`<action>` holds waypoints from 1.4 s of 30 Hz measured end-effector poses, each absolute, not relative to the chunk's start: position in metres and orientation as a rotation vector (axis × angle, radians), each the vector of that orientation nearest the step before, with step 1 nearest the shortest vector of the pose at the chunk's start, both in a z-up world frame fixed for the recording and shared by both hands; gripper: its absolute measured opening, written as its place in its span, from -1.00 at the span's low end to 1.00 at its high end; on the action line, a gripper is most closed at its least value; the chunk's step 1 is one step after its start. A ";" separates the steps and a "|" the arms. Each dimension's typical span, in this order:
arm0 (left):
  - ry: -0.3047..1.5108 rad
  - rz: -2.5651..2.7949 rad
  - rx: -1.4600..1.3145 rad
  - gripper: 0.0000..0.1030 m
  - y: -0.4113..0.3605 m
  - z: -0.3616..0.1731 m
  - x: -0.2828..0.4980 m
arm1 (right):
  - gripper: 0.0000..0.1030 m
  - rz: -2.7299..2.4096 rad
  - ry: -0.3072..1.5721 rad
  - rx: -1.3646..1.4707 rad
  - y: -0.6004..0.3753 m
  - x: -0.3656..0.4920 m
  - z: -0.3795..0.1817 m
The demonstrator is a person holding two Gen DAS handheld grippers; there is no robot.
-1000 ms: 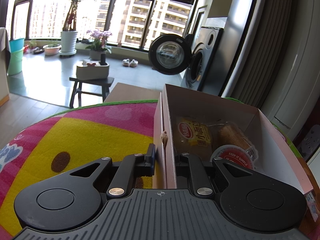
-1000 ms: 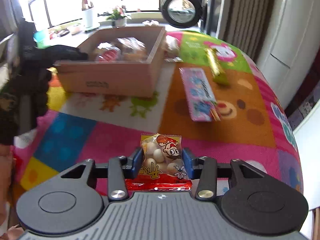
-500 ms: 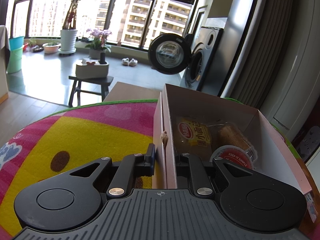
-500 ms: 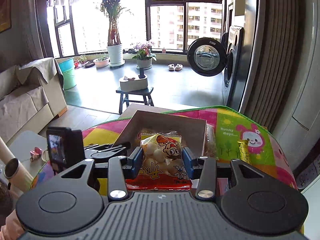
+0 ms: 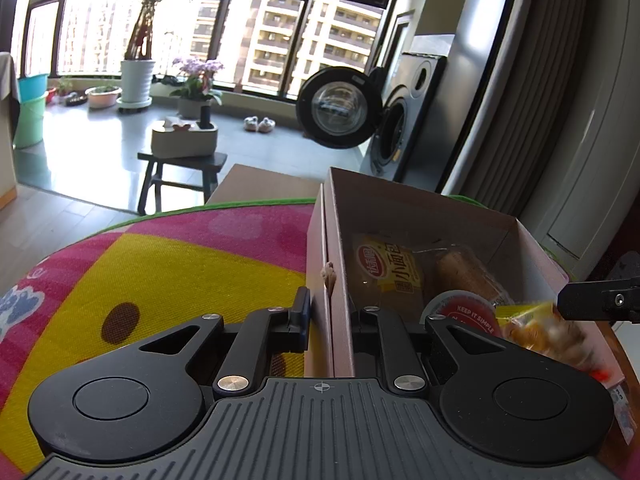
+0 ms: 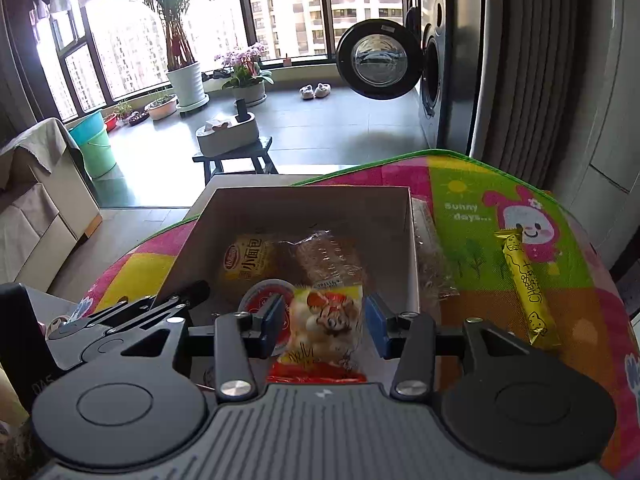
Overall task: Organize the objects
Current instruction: 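Carry the red snack bag into the pink box and open the right gripper, then move the right gripper to the yellow 'Cheese' stick on the mat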
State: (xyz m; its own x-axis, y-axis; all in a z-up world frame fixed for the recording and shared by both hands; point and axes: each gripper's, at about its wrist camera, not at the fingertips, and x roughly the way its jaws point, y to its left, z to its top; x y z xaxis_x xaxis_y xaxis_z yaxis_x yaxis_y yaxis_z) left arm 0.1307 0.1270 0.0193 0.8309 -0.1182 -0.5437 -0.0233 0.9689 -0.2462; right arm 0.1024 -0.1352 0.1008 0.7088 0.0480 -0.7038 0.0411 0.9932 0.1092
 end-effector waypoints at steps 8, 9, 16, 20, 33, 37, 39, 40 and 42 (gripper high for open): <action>0.590 -0.051 -0.249 -0.69 0.127 0.019 0.131 | 0.29 -0.057 0.717 0.068 -0.154 0.073 0.105; 0.590 -0.051 -0.248 -0.69 0.126 0.019 0.131 | 0.33 -0.076 0.705 0.045 -0.158 0.067 0.105; 0.589 -0.051 -0.248 -0.69 0.126 0.019 0.131 | 0.51 -0.181 0.727 0.032 -0.199 0.039 0.094; 0.588 -0.049 -0.243 -0.69 0.126 0.020 0.131 | 0.55 -0.223 0.743 0.048 -0.222 0.029 0.088; 0.587 -0.046 -0.236 -0.70 0.126 0.021 0.131 | 0.58 -0.258 0.791 0.131 -0.249 0.044 0.049; 0.587 -0.046 -0.235 -0.70 0.127 0.021 0.131 | 0.57 -0.275 0.780 0.103 -0.259 0.078 0.051; 0.587 -0.045 -0.233 -0.70 0.126 0.021 0.131 | 0.57 -0.297 0.805 0.089 -0.264 0.102 0.048; 0.587 -0.046 -0.234 -0.70 0.126 0.021 0.131 | 0.57 -0.309 0.825 0.107 -0.269 0.117 0.045; 0.587 -0.046 -0.234 -0.70 0.126 0.021 0.131 | 0.57 -0.329 0.850 0.169 -0.278 0.140 0.040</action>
